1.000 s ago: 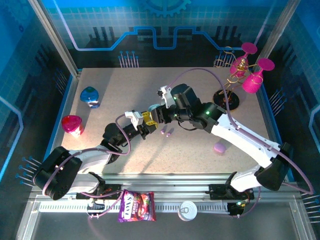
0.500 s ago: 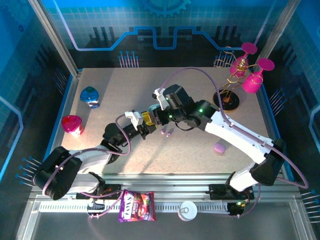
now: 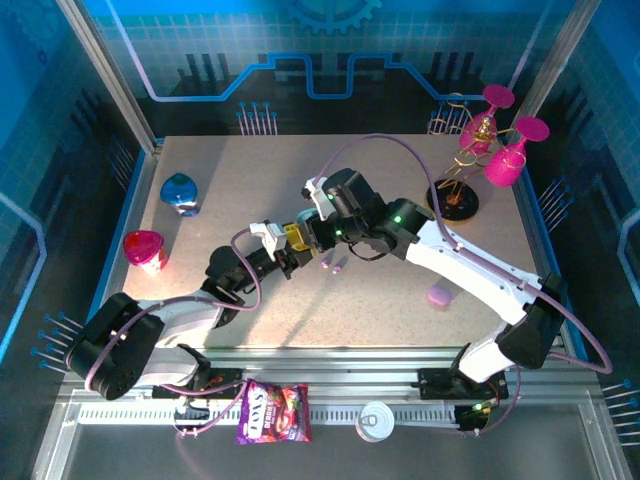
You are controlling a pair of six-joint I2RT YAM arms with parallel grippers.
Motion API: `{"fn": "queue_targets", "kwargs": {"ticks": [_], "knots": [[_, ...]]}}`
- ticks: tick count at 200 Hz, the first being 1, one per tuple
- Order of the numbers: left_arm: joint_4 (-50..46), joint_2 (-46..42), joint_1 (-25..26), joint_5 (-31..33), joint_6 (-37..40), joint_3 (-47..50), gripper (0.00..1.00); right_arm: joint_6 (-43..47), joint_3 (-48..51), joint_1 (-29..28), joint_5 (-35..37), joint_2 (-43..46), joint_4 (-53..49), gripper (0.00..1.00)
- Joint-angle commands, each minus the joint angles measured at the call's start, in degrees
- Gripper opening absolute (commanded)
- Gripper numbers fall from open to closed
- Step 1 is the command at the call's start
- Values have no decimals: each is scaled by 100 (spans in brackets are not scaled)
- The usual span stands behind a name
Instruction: Insert the wireless bluetooth earbuds into the charging case
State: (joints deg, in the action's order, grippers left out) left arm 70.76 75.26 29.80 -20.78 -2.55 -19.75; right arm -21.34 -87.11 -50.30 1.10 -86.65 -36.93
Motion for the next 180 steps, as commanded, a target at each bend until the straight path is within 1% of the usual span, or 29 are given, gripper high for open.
{"fn": "queue_targets", "kwargs": {"ticks": [1,30,58,107,124,151,180], "knots": [[164,-99,53,-52,144,-86,33,-143,-166,-8,-6,-61,-175,17],[140,-126,59,-32,182,-64,33,-489,-111,148,-250,-36,-200,15],[162,-102,60,-14,210,-49,33,-901,99,324,-745,8,-96,15],[270,13,69,-36,211,-57,33,-1902,947,712,-1696,349,922,13],[280,26,85,-41,219,-65,33,-2152,1090,828,-1958,368,1073,13],[246,15,109,-15,280,-76,33,-2325,1158,902,-2075,329,995,12],[219,-4,122,-3,325,-73,33,-2306,1098,913,-1925,289,691,15]]}}
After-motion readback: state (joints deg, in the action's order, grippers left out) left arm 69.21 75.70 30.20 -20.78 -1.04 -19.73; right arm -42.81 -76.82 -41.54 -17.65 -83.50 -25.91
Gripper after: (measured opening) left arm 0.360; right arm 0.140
